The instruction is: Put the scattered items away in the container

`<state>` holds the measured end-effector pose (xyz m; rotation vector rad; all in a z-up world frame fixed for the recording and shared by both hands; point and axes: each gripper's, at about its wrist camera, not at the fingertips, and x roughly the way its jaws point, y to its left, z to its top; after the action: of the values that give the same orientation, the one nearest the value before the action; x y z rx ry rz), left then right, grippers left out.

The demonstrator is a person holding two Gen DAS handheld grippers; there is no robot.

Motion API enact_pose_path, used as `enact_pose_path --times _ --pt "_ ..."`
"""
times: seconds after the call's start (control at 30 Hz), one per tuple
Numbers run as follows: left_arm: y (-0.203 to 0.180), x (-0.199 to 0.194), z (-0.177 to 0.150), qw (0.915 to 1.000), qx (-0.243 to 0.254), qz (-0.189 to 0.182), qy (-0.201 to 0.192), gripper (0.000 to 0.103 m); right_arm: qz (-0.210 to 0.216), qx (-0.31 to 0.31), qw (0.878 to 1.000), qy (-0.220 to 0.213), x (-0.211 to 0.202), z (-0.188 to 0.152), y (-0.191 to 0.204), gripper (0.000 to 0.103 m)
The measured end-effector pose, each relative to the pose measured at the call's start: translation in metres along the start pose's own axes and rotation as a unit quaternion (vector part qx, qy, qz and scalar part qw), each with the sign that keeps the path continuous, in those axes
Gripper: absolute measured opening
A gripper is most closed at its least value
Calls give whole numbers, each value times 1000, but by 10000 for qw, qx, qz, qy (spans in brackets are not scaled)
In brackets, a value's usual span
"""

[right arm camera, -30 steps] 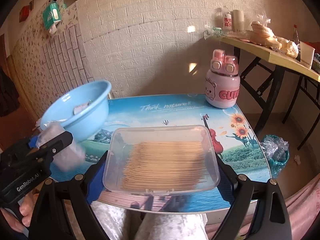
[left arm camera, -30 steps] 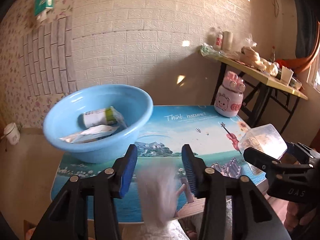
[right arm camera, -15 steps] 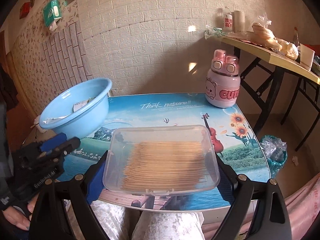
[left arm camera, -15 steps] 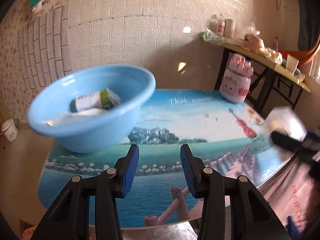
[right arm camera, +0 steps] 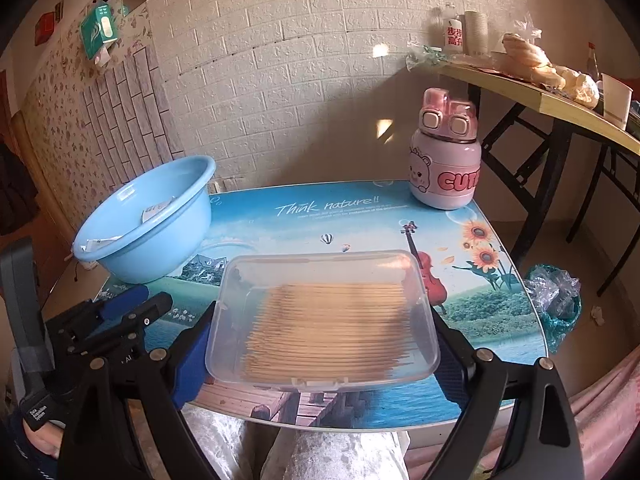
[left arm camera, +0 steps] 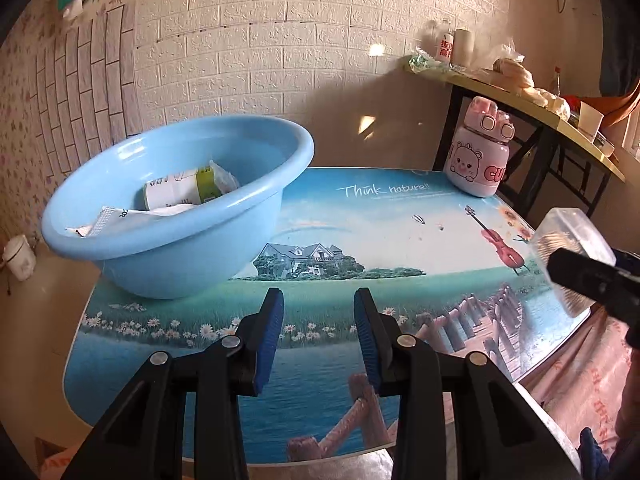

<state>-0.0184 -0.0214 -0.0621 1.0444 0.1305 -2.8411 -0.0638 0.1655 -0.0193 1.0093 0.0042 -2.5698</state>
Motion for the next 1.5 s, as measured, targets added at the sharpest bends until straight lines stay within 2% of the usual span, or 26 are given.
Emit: enact_pose_path --times 0.43,0.67,0.9,0.97,1.03,1.17,1.2,1.23,1.5 --pt "9 2 -2 10000 -77 29 30 34 13 -85 9999 136 11 -3 10 93" --pt "27 -20 -11 10000 19 40 -25 34 30 -131 9997 204 15 -4 13 93" --pt "57 -31 -10 9991 -213 343 -87 36 125 -232 9993 255 25 -4 29 93" --pt "62 -34 -10 9987 -277 412 -103 42 165 -291 9991 277 28 -4 34 93" --pt "68 -40 -9 9979 -349 535 -59 59 196 -339 9988 279 29 -3 40 93" --pt "85 -62 -16 9970 -332 702 13 68 248 -410 9986 243 29 4 48 93" --pt "93 -67 -19 9962 -342 802 72 76 273 -429 9985 220 28 7 51 93" --pt "101 -71 -23 9953 -376 883 140 79 298 -455 9983 197 27 9 54 93" --pt "188 -74 -73 9797 -976 1523 869 82 445 -622 9970 89 39 36 75 93"
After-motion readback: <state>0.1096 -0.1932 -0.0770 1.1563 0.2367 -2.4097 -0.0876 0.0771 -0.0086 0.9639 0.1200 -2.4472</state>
